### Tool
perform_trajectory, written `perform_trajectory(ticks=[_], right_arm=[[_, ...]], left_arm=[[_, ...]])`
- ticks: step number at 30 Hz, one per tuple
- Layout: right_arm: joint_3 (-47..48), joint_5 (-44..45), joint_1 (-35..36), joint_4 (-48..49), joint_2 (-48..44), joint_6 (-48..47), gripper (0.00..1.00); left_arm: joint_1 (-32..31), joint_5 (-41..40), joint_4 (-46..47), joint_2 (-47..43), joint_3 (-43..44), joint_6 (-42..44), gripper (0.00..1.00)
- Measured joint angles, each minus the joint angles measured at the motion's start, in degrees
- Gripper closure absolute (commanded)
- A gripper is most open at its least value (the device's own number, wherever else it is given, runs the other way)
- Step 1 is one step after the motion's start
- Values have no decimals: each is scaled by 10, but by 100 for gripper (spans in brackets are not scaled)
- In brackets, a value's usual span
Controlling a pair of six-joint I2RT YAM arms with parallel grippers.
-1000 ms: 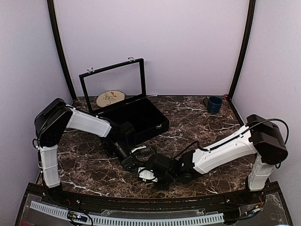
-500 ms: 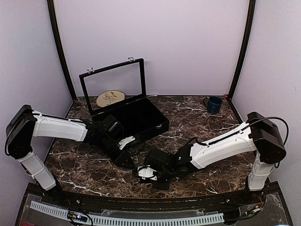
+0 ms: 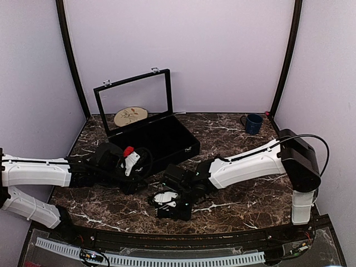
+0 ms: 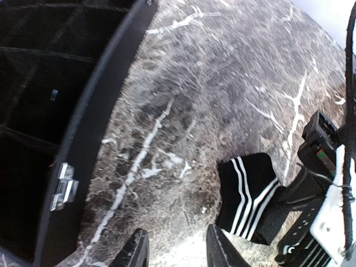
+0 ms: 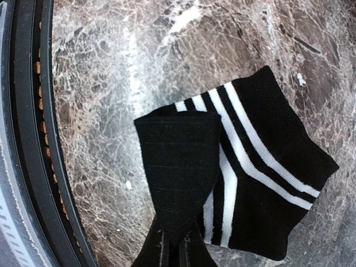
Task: Roll the socks
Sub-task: Roll the sock at the center of the board.
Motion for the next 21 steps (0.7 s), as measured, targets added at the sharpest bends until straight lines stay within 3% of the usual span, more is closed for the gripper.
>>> perform_trajectory(ticks=[10,21], right_arm=[[53,-76,-25,-53,36,0,100],[104,-181,-48,-86,84,8,100]], left_arm=[[-69,-130,62,-106,-67,-24,67],[-170,-146,111,-145,-91,39,67]])
